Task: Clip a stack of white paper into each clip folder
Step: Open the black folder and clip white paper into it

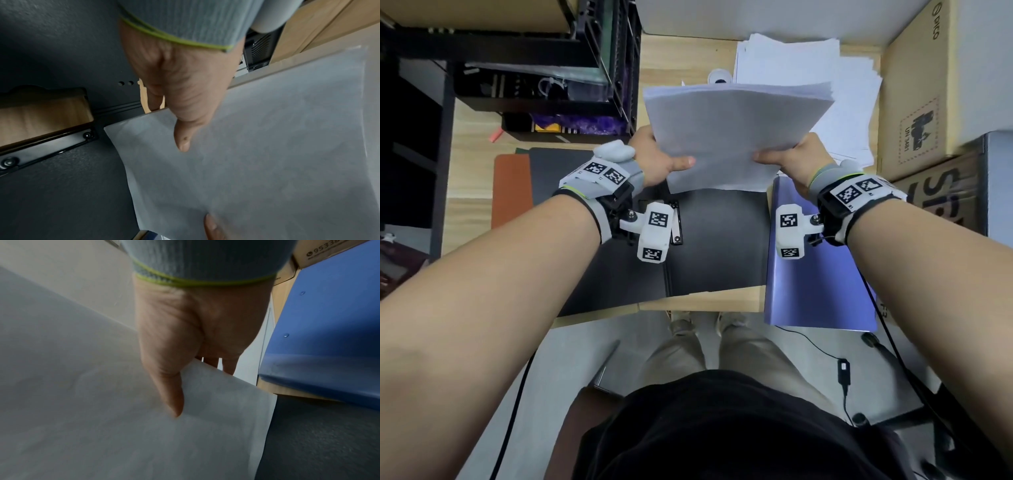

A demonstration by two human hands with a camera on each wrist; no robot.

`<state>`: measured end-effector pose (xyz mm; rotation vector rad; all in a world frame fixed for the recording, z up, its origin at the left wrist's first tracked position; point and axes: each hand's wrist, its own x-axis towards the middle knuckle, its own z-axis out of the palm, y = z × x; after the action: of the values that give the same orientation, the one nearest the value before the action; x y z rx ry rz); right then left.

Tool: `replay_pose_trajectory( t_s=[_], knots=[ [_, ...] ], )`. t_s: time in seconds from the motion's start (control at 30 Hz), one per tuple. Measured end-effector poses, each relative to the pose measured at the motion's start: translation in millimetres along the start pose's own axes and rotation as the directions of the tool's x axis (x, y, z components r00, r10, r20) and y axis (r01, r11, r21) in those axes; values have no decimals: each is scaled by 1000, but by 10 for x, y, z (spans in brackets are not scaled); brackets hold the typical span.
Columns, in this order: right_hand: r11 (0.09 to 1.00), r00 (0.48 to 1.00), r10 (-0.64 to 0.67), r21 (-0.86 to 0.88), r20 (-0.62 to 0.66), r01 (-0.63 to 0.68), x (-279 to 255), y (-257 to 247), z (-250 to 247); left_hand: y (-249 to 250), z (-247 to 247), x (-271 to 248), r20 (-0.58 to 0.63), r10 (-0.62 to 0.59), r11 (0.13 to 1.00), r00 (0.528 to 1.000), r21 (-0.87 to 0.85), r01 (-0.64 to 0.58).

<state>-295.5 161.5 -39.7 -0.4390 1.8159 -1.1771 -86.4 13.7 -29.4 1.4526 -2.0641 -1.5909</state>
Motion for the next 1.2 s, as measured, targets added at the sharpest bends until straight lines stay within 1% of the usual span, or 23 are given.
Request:
replay_pose_trajectory(
  t_s=[0.07, 0.17, 0.27, 0.4, 0.47, 0.57, 0.6, 0.7, 0.77, 0.83, 0.93, 1.0, 1.07, 1.13, 1.2],
  knots=[
    [1000, 1000, -1, 20, -2, 1, -13, -25, 20, -19, 12, 16, -24, -2, 1000, 1000, 25, 3],
    [999, 1000, -4, 50, 2, 4, -26, -42, 9, -75, -6, 49, -27, 4, 997, 1000, 83, -2],
    [1000, 1000, 14, -13, 21, -14, -27, 10, -4, -144, 12, 46, -11, -13, 989, 1000, 145, 14],
    [999, 999, 19, -29, 43, -18, -8, 79, -9, -238, 54, 19, 49, -27, 978, 998, 209, 16],
    [997, 999, 25, -76, 44, -22, -12, 78, -1, -271, 63, 23, 45, -18, 968, 999, 251, 7],
    [989, 999, 26, -146, 25, -22, 4, 44, -2, -249, 65, 64, 0, -57, 962, 998, 266, 55],
    [984, 999, 30, -174, 18, -27, 12, 12, -1, -239, 56, 75, 12, -68, 953, 998, 295, 61],
    [963, 999, 37, -269, 33, -27, 44, -52, 15, -238, 44, 77, 110, -92, 938, 990, 343, 49],
    [951, 996, 78, -302, 40, -62, 61, -46, 37, -286, 60, 63, 151, -139, 929, 979, 361, 76],
    [939, 989, 144, -321, 36, -125, 45, -22, 57, -367, 100, 40, 189, -215, 908, 958, 400, 125],
    [885, 968, 251, -410, 16, -223, 13, 80, 78, -511, 150, -9, 265, -330, 886, 906, 417, 201],
    [855, 959, 281, -448, -22, -261, 3, 205, 78, -611, 168, -23, 305, -384, 884, 872, 395, 251],
    [841, 949, 308, -448, -63, -303, -30, 327, 70, -670, 165, -42, 290, -437, 869, 852, 381, 316],
    [838, 931, 353, -411, -96, -360, -63, 432, 51, -757, 179, -28, 263, -483, 852, 835, 362, 379],
    [824, 915, 387, -401, -116, -400, -76, 512, 24, -887, 236, 25, 211, -483, 817, 850, 457, 351]
  ],
)
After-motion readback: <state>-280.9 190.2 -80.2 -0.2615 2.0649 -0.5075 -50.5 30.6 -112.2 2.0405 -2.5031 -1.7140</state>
